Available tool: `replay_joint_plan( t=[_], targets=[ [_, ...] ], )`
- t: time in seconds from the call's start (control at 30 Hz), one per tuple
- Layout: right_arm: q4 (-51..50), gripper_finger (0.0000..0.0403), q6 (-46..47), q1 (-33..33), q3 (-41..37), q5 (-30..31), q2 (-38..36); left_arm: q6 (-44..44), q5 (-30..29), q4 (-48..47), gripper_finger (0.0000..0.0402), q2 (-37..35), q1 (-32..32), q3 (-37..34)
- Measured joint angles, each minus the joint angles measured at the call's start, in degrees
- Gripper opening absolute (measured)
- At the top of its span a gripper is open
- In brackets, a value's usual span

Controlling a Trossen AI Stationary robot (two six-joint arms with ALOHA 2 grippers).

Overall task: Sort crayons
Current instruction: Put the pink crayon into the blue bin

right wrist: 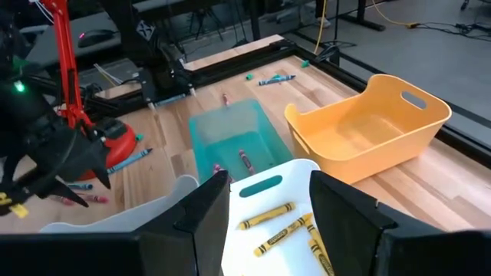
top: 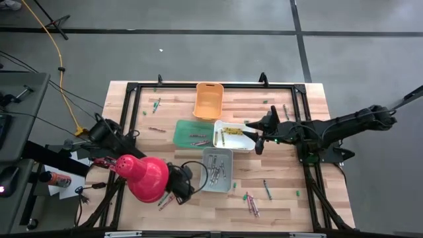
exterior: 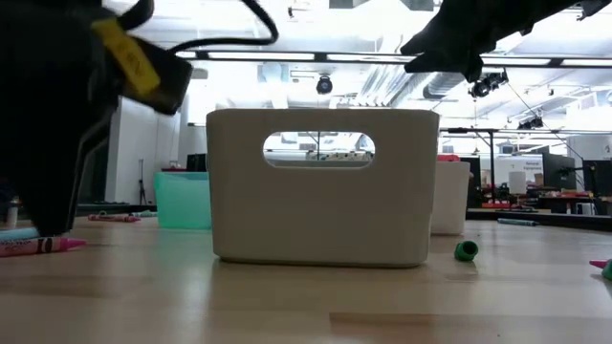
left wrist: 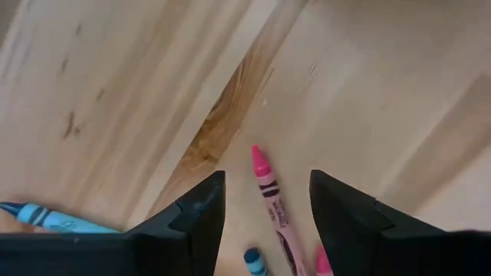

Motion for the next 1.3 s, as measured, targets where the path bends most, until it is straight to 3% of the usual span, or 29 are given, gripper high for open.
replay_joint_plan(
  t=[0.43, 0.77, 1.3],
  targets=[
    [0.5, 0.0177, -0.1, 0.0, 0.0, 0.0, 0.0, 1.1, 0.2, -1.3, 0.0162, 4.5, -0.1, 0.3],
    [0.6, 0.0177, -0.1, 0.0, 0.0, 0.0, 0.0, 4.5, 2.0, -4.1, 0.001, 4.8, 1.1, 1.3],
    [0.6, 0.0177, -0.1, 0.0, 0.0, 0.0, 0.0, 17.0, -2.4, -10.1, 0.0, 5.2, 1.9, 10.7]
  ],
)
